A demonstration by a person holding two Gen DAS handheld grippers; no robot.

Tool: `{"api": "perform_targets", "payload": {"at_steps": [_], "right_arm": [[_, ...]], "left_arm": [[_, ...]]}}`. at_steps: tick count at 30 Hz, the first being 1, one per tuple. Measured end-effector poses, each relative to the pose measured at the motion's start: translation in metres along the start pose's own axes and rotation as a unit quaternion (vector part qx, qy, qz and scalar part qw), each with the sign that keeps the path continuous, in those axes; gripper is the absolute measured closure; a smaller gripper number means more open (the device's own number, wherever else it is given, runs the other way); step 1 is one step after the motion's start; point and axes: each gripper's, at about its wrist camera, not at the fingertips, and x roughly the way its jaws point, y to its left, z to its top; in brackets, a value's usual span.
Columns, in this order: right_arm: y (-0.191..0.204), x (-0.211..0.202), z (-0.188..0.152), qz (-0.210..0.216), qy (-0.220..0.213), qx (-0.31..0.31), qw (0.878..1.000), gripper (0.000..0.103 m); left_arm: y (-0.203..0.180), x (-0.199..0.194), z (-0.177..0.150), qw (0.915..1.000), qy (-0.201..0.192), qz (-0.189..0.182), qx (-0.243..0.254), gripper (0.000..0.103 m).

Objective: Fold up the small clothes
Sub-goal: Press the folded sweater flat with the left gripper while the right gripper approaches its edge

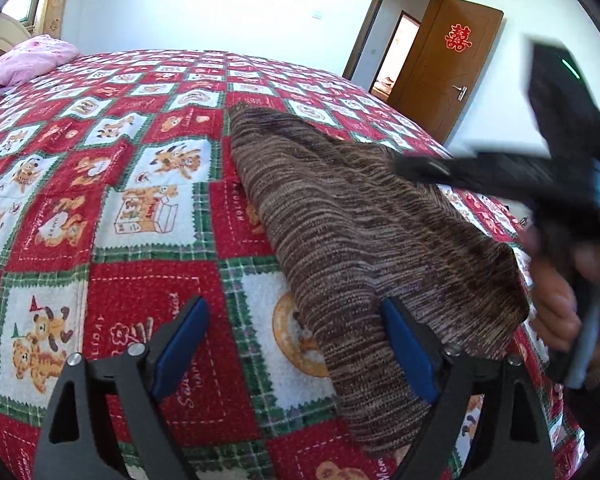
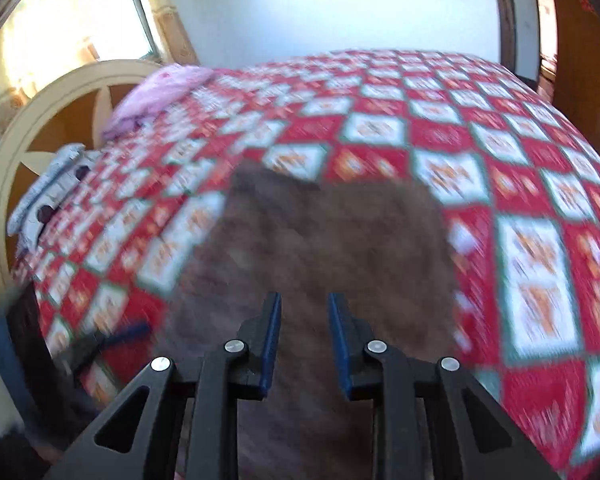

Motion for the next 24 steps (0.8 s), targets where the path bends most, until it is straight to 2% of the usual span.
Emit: {"api": "perform_targets", "payload": {"at_steps": [2, 4, 6, 10, 13, 15, 19, 24], "right_arm": [[-0.012, 0.007, -0.024, -0.021, 0.030, -0.008, 0.999, 0.080], [-0.017, -0.003, -0.037, -0.014, 0.001, -0.017, 1.000, 0.080], [-0.021, -0.006, -0.039, -0.002, -0.002, -0.001, 1.000, 0.080], [-0.023, -0.010, -0.031, 0.019, -0.007, 0.013, 1.000, 0.077], [-0.036, -0.020, -0.026, 0.037, -0.037, 0.034, 0.998, 0.074], [-0.047, -0.021, -0.022, 0.035, -0.050, 0.052, 0.997, 0.070], [-0.068, -0.013, -0.009, 0.017, -0.045, 0.073, 0.996, 0.068], [-0.088, 0.005, 0.009, 0.023, -0.032, 0.088, 0.995, 0.068]], "left_arm": [[-0.001, 0.002, 0.000, 1.0000, 0.004, 0.004, 0.005, 0.005], [-0.005, 0.006, 0.002, 0.9998, 0.012, 0.011, 0.013, 0.000], [-0.008, 0.009, 0.002, 0.9993, 0.017, 0.021, 0.024, 0.000], [-0.008, 0.008, 0.001, 0.9991, 0.019, 0.026, 0.026, 0.000], [-0.003, 0.003, 0.004, 0.9994, 0.013, 0.033, 0.004, 0.000], [0.000, 0.005, 0.008, 0.9991, 0.020, 0.036, -0.013, 0.000], [-0.003, 0.019, 0.018, 0.9976, 0.033, 0.060, -0.015, 0.000], [-0.010, 0.027, 0.015, 0.9963, 0.034, 0.079, 0.000, 0.000]]}}
